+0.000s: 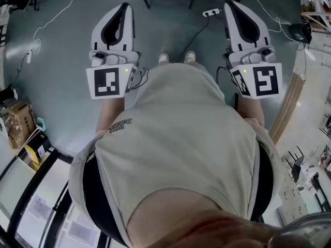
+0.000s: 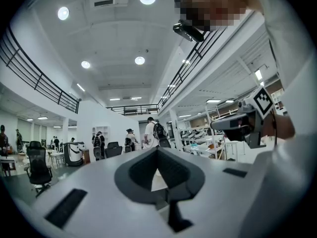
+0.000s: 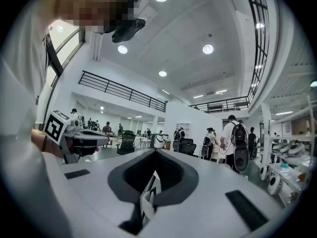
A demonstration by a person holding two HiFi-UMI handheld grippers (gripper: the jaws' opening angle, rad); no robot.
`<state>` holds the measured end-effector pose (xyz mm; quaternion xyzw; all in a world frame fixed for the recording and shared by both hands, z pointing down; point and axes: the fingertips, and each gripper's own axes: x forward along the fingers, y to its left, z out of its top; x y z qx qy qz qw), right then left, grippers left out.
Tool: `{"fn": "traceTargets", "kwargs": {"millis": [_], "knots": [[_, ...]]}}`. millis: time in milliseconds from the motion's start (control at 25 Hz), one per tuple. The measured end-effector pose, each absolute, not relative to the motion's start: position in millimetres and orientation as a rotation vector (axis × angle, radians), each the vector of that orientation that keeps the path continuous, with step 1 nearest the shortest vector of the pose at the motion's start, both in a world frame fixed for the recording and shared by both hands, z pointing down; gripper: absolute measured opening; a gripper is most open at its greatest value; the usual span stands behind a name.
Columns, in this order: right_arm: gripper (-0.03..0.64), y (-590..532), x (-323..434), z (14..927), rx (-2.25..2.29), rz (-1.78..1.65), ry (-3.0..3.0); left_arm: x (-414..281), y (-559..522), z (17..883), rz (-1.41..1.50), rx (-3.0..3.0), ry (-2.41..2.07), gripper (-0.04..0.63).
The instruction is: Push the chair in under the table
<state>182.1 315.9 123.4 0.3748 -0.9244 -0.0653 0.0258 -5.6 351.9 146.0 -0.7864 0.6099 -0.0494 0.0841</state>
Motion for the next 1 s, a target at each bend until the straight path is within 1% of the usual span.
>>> {"fn": "traceTargets", "kwargs": {"millis": [280,1000], "knots": [[0.008,306,192,131,1.129,-0.168,-2.866,3,345,153,-0.183,-2.342,1.842,0.011],[0.008,258,238,166,0.971,-0.081,-2.908,55,309,177,-0.294,-2.244,1.954,0.011]]}}
